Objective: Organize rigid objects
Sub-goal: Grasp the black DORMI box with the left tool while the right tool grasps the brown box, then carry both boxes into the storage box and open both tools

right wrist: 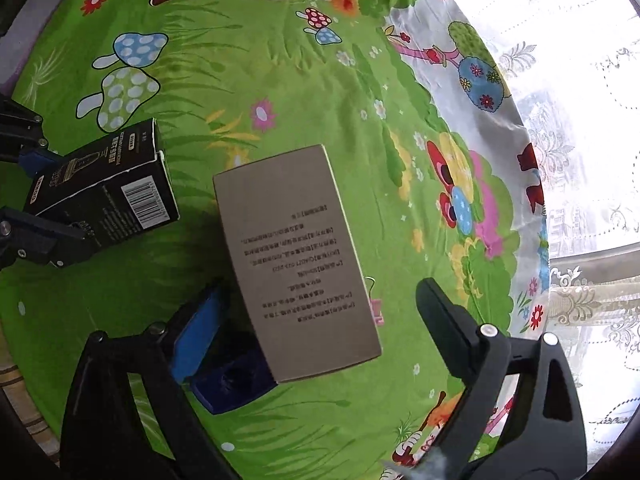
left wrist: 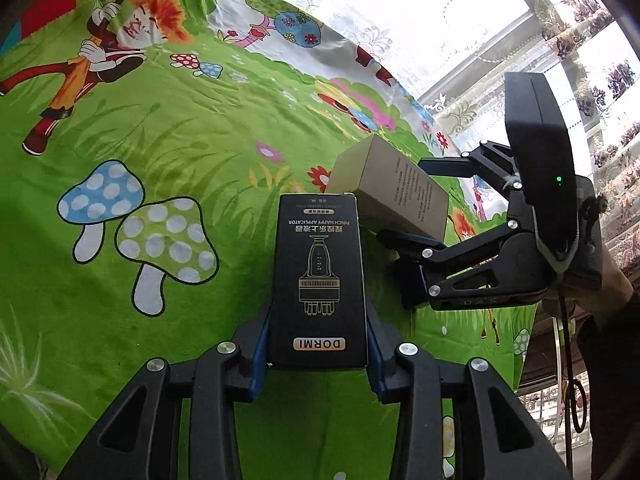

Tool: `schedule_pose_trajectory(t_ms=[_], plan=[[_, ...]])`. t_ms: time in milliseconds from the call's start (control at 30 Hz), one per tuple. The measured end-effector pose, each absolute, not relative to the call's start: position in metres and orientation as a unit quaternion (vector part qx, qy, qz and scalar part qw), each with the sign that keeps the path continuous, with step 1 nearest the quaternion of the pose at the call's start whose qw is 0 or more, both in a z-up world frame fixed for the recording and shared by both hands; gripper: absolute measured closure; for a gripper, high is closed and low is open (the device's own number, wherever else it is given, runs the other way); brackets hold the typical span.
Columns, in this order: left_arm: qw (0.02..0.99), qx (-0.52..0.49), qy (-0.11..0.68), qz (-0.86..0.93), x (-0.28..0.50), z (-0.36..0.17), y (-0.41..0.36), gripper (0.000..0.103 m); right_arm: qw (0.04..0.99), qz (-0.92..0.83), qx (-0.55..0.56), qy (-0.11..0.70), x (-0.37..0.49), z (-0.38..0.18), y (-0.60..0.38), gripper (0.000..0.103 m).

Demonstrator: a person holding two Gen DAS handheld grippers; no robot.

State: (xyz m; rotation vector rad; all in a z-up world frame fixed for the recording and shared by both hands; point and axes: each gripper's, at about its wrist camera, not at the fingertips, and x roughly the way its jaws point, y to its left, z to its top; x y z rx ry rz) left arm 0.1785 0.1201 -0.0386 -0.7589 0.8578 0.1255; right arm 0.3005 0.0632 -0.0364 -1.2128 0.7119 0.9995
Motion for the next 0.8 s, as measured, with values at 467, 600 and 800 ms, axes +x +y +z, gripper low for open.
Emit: schedule_pose_trajectory(t_ms=[467, 600, 800], plan=[[0.850, -0.336, 0.395, 0.092, 0.169, -0.028, 0.119, 0.063, 0.734, 0.410, -0.442, 0.312, 0.292, -0.020, 0.048, 0.047], [0.856, -0.325, 0.389, 0.104, 0.163, -0.022, 0.118, 0.063, 0.781, 0.394, -0.372, 0.309, 0.277, -0.002, 0.034, 0.047], [0.864, -0.308, 0.377, 0.124, 0.143, -0.012, 0.117, 0.063, 0.831, 0.371, -0.256, 0.325, 0.247, 0.017, 0.010, 0.047]])
